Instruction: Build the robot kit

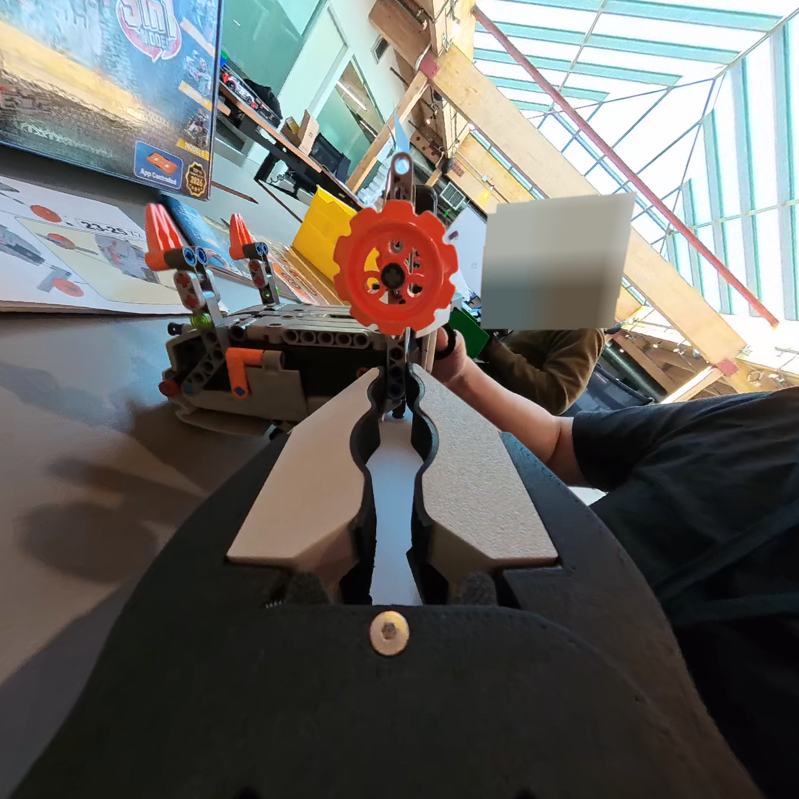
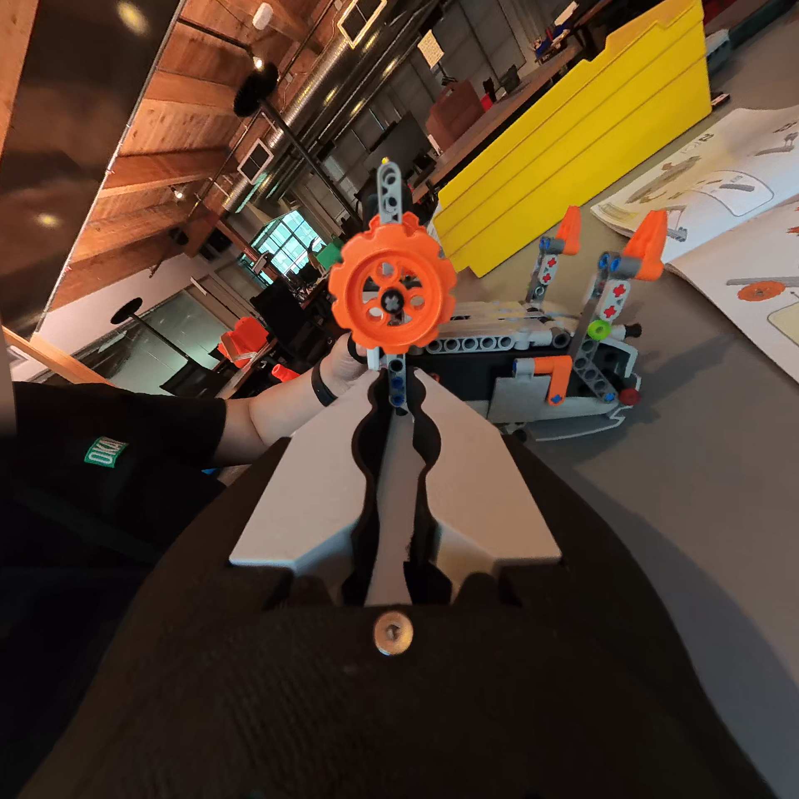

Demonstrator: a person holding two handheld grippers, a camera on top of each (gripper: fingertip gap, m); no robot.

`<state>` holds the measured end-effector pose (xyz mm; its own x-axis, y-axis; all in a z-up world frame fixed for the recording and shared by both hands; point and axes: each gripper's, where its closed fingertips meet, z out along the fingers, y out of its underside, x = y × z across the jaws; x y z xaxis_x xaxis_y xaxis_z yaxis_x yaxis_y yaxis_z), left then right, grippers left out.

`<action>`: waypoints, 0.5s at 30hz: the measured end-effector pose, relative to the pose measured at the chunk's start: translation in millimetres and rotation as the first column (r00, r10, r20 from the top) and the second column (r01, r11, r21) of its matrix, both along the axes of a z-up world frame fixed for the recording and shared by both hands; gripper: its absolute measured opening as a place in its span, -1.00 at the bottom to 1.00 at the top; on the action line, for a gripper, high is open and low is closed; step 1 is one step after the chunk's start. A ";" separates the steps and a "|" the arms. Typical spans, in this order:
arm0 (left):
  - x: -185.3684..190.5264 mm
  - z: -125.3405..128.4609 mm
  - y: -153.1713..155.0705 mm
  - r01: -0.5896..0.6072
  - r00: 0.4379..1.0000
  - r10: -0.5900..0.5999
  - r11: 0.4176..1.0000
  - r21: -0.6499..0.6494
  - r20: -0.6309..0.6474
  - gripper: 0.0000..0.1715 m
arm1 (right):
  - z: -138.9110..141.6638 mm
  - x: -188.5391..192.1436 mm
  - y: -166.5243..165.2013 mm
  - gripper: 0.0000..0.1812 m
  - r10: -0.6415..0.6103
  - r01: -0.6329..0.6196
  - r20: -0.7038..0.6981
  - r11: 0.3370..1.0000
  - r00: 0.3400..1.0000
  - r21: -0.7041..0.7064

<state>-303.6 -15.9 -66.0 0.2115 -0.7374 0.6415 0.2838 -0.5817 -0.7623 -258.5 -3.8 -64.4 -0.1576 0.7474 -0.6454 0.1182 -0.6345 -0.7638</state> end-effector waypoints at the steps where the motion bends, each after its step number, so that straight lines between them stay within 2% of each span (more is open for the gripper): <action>1: 0.0 -0.4 -0.1 -0.003 1.000 0.003 1.000 0.002 -0.004 -0.93 | -1.9 0.0 -1.6 -0.94 0.012 -0.012 0.005 1.000 1.000 -0.020; 5: 0.0 -0.5 -0.5 0.004 1.000 -0.004 1.000 -0.011 0.001 -0.93 | -1.5 1.2 -4.3 -0.88 0.040 -0.040 0.004 0.998 0.999 -0.056; 11: 2.3 0.7 -3.9 0.024 1.000 -0.024 1.000 -0.010 0.011 -0.93 | -4.2 3.4 -6.8 -0.94 0.062 -0.061 0.035 0.997 0.997 -0.040; 15: 1.3 8.3 -6.7 0.059 0.994 -0.057 0.998 -0.023 0.089 -0.91 | -5.0 5.8 -10.7 -0.93 0.086 -0.084 0.042 0.995 0.995 -0.047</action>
